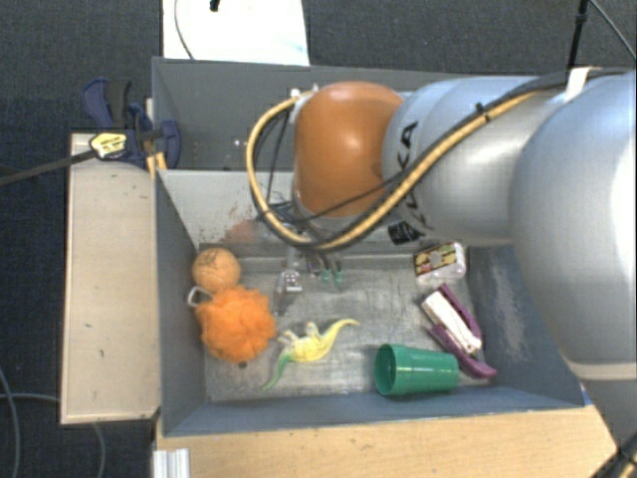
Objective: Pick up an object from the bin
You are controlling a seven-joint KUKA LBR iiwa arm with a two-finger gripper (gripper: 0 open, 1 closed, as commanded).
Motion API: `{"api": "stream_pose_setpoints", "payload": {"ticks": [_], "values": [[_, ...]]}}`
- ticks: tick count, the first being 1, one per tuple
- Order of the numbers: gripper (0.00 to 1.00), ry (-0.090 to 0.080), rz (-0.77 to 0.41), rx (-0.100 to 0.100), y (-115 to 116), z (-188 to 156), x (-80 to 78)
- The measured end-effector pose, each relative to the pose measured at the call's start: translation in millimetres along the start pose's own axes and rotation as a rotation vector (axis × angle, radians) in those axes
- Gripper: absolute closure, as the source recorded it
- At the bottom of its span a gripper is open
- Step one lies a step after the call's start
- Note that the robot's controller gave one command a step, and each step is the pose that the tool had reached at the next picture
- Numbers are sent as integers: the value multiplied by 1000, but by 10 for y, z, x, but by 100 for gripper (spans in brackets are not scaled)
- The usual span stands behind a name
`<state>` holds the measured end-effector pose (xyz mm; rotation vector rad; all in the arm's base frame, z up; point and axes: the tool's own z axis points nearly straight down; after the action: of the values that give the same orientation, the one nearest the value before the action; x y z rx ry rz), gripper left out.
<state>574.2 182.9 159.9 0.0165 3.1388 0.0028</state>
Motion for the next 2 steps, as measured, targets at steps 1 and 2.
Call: {"api": "stream_pose_setpoints", "payload": {"ticks": [1,2], "values": [[0,0,1,0,0,0,0],[0,-4,-79,0,145,425,304]]}}
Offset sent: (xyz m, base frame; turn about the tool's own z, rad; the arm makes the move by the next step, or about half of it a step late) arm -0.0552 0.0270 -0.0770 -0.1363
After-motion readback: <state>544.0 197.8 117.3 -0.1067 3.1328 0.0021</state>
